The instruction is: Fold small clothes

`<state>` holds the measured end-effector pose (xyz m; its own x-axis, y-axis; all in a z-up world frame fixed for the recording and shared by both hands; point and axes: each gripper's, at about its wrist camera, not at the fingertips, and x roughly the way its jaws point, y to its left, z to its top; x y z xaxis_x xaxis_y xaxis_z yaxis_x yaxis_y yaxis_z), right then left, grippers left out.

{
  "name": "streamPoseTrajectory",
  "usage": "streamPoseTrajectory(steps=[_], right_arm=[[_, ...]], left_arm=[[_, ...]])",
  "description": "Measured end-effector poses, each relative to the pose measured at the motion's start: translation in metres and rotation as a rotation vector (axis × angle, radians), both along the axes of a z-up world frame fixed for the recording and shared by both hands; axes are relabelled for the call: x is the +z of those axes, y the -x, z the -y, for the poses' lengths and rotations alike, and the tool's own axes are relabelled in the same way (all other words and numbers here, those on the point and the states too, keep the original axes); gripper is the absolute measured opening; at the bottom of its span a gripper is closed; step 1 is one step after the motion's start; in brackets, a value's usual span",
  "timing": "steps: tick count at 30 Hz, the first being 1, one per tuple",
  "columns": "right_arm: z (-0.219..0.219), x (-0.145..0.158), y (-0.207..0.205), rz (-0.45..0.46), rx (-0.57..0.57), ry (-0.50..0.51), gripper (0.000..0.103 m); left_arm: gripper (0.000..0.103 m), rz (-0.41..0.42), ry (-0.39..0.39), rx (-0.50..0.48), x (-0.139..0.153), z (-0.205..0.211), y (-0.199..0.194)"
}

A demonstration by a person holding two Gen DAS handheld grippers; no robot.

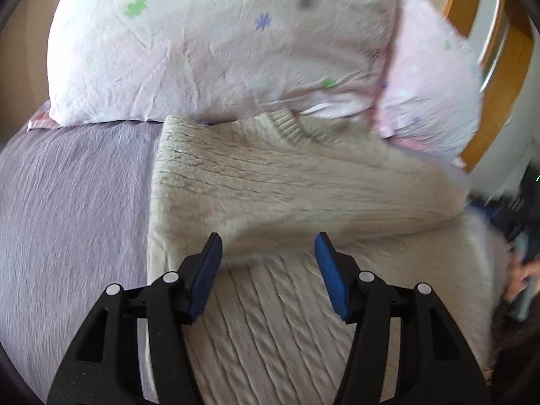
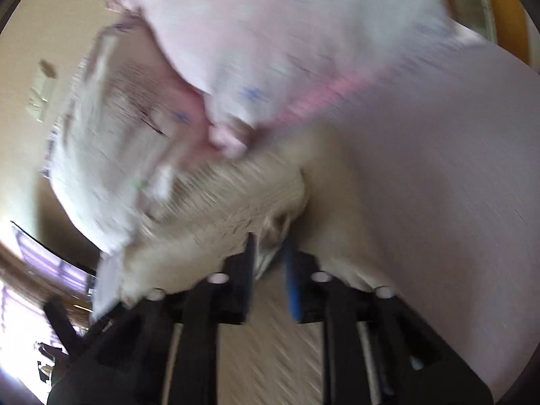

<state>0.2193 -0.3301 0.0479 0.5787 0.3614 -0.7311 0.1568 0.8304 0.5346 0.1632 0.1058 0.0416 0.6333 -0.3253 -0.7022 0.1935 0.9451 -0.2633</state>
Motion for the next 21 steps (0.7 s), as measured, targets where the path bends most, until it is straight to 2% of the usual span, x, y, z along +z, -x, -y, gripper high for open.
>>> streamPoseTrajectory(steps=[1,2,3,6,8,9,10,14,17,21], right_arm=[[0.012,0.003,0.022,0.017,-0.004,-0.007,0.055],[0.02,0.008,0.037,0.039,-0.001,-0.012,0.066],[0.027,0.013,0.051,0.057,0.003,-0.016,0.066],[0.045,0.019,0.093,0.064,0.041,-0.047,0.066],[0.05,0.014,0.117,0.014,0.065,-0.072,0.065],[0.054,0.011,0.13,-0.001,0.079,-0.093,0.064],[0.055,0.009,0.136,-0.008,0.088,-0.104,0.061],[0.047,0.002,0.155,-0.056,0.171,-0.147,0.055],[0.032,0.001,0.159,-0.08,0.253,-0.14,0.051],[0.022,0.0,0.165,-0.093,0.298,-0.144,0.049]], left_arm=[[0.058,0.003,0.033,-0.009,0.007,-0.008,0.017],[0.062,0.001,0.052,-0.013,0.011,-0.015,0.03],[0.068,-0.007,0.073,-0.017,0.014,-0.026,0.049],[0.068,-0.04,0.123,-0.019,0.015,-0.051,0.099],[0.063,-0.09,0.177,-0.024,0.01,-0.064,0.129],[0.057,-0.112,0.21,-0.034,0.007,-0.068,0.144],[0.057,-0.133,0.235,-0.046,0.003,-0.07,0.162],[0.057,-0.164,0.236,-0.059,-0.012,-0.067,0.195],[0.057,-0.201,0.245,-0.058,-0.024,-0.064,0.206],[0.057,-0.221,0.245,-0.07,-0.03,-0.057,0.214]])
